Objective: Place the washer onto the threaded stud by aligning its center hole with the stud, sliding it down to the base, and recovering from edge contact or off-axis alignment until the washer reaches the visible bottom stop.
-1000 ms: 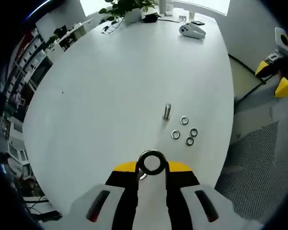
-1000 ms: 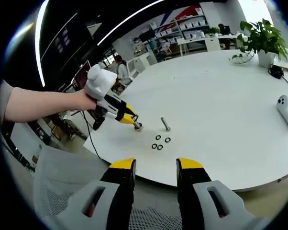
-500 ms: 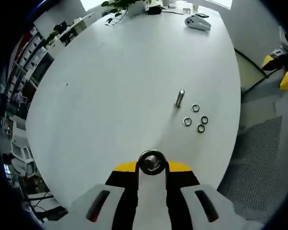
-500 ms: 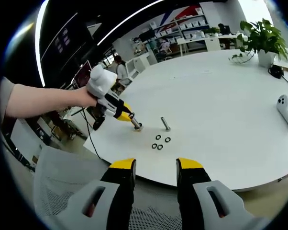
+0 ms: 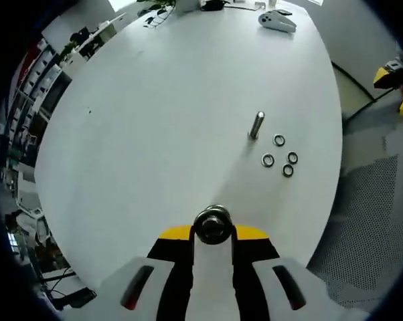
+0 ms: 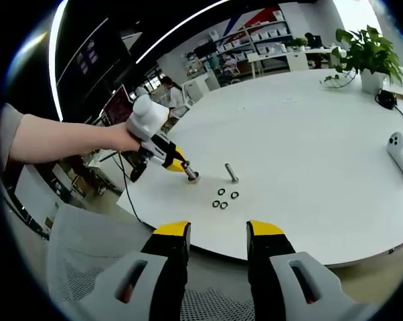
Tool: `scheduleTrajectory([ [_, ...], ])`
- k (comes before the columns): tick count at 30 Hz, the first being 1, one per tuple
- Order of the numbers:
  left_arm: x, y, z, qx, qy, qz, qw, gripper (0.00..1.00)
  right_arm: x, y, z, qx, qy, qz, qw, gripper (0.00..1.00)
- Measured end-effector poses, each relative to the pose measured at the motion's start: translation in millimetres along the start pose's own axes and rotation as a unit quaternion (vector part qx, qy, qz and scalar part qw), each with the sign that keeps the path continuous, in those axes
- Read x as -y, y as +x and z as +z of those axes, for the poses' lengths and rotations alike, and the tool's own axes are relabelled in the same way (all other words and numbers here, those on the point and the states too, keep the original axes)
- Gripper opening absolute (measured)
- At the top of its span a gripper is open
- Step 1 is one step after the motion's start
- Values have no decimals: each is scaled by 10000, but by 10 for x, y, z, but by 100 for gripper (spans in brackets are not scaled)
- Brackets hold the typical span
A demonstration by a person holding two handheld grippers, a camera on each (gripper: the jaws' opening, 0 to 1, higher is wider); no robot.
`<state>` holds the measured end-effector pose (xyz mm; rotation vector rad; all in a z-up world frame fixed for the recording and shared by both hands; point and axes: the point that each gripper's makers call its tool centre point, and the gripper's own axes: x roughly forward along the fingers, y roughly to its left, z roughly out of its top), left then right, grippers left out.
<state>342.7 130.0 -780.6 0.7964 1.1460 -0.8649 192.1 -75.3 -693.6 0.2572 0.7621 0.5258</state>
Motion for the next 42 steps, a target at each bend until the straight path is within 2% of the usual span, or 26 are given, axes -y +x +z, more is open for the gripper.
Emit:
scheduleTrajectory([
  [6,25,113,-22,-116,140,-2,9998,19,2,-1,-1,0,12,-4,10000,35],
  [22,40,352,-89,-292,53,-58,9995,19,0,0,1,1,17,3,10000,34],
  [37,37,395,-59,-178,-220,-53,9996,19,2,4,1,-17,-3,15,10000,34],
  [42,8,431,-81,-44,-398,-40,9992,23,5,5,0,-21,-11,10,10000,34],
])
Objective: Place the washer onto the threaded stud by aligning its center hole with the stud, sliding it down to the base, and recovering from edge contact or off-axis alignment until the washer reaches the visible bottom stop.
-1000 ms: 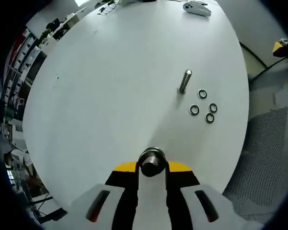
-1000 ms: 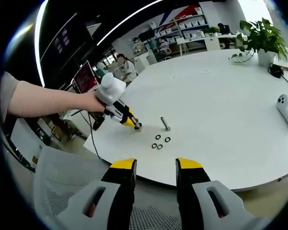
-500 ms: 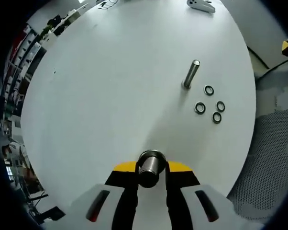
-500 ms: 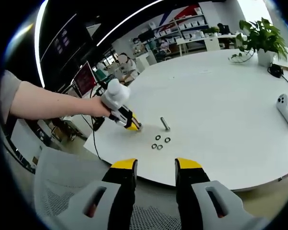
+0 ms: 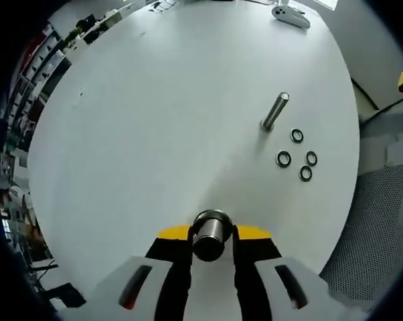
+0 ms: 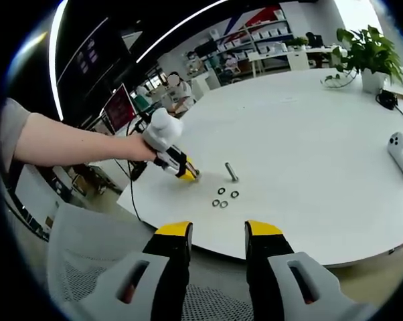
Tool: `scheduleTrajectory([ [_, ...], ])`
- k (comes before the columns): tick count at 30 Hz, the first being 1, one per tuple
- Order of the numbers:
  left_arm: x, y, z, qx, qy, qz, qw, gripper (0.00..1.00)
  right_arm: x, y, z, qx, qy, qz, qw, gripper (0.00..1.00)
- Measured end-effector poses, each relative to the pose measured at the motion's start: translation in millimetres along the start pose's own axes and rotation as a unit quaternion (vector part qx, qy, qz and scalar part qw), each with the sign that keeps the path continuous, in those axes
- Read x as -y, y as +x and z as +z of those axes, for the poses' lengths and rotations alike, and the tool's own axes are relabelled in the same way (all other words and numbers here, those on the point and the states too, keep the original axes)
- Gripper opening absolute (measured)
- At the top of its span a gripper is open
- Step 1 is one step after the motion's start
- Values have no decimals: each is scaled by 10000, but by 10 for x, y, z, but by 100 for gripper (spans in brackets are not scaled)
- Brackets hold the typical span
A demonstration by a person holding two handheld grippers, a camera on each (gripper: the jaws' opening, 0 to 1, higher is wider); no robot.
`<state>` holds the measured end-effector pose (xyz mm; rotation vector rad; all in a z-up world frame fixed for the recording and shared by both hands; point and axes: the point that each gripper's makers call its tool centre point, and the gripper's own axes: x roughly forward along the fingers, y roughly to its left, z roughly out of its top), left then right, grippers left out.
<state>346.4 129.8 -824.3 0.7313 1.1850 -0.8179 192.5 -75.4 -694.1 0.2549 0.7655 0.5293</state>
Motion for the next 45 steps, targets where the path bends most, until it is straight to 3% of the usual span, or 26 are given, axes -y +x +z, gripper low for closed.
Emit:
scheduleTrajectory([
  [2,9,7,-37,-18,-16,71,10000,30,-2,-1,-6,-14,-3,-1,10000,34],
  [17,-1,-204,-34,531,-725,253,9956,28,-23,-1,-1,-4,-22,49,10000,34],
  [26,236,-378,-168,804,-1474,283,9854,28,-51,4,29,35,-64,135,9999,34],
  [34,469,-490,-91,1039,-1410,331,9840,28,-59,6,24,14,-89,171,9998,34],
  [45,691,-582,158,1466,-1343,244,9797,29,-53,6,-14,-99,-150,141,9997,34],
])
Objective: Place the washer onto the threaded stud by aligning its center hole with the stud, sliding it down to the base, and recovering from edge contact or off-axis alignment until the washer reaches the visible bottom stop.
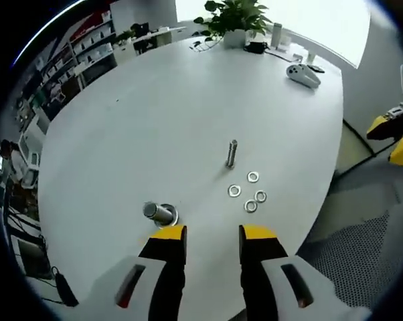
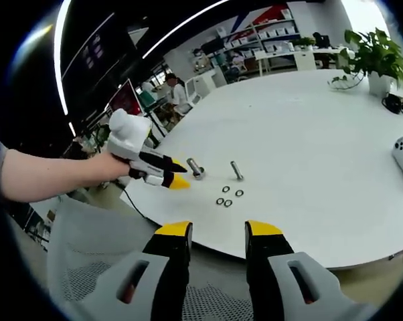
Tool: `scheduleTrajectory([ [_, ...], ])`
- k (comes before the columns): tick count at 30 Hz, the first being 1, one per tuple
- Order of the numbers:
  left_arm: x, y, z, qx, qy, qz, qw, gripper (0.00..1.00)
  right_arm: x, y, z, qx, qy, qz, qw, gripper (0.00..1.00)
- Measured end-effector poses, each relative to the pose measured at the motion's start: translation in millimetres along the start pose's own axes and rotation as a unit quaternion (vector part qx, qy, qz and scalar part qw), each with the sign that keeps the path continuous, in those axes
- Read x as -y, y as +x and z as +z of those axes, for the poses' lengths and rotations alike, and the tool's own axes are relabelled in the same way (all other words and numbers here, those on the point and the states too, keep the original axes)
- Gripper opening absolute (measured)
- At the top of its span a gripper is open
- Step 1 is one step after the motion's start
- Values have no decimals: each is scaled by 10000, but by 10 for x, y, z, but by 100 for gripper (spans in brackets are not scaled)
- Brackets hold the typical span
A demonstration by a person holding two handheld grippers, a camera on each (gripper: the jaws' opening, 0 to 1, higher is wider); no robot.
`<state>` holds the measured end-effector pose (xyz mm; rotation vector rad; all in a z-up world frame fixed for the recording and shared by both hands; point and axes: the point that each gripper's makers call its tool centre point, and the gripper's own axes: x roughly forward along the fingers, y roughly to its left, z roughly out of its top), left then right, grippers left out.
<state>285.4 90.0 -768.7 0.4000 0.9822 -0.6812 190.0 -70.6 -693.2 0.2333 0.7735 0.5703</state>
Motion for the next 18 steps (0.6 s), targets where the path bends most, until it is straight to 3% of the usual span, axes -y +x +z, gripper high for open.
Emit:
scheduleTrajectory([
  [18,254,287,27,-227,243,-289,9990,30,12,-5,4,25,-21,-30,10000,35],
])
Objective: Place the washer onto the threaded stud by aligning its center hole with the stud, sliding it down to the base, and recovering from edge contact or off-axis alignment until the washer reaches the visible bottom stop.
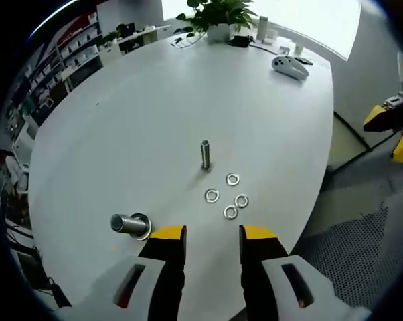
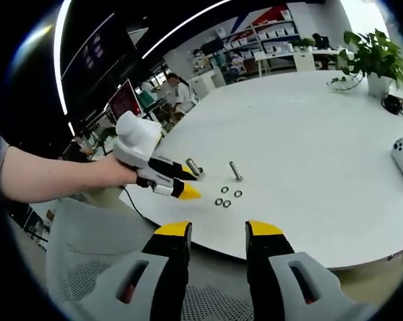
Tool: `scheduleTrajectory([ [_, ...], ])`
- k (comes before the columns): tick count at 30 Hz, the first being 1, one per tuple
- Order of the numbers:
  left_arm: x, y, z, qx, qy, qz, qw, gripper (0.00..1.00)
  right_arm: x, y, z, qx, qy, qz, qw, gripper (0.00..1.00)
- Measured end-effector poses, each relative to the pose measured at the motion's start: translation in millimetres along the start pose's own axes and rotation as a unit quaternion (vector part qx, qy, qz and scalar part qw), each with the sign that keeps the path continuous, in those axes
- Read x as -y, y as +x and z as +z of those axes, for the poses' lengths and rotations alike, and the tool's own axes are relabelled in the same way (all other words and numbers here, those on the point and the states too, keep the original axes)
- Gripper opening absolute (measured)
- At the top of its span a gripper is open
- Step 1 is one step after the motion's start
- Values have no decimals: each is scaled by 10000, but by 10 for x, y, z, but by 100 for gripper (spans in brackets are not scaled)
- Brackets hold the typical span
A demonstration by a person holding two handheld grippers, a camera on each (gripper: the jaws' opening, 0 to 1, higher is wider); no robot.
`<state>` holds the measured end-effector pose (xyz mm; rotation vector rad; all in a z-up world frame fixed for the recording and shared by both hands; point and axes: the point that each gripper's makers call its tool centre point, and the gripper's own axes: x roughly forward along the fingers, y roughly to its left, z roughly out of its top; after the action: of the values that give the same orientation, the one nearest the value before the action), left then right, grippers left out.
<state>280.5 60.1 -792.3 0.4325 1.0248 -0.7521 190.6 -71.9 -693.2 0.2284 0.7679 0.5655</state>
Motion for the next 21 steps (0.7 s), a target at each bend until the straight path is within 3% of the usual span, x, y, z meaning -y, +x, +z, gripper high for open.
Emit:
scheduleTrajectory([
  [11,68,204,-12,-259,-37,-148,9995,29,14,-6,3,33,46,-15,10000,35],
  [16,174,307,38,-361,150,-260,9989,26,19,-7,12,50,53,-30,10000,34],
  [21,227,398,-24,-628,455,-328,9965,25,39,-11,10,56,87,-74,9999,34],
])
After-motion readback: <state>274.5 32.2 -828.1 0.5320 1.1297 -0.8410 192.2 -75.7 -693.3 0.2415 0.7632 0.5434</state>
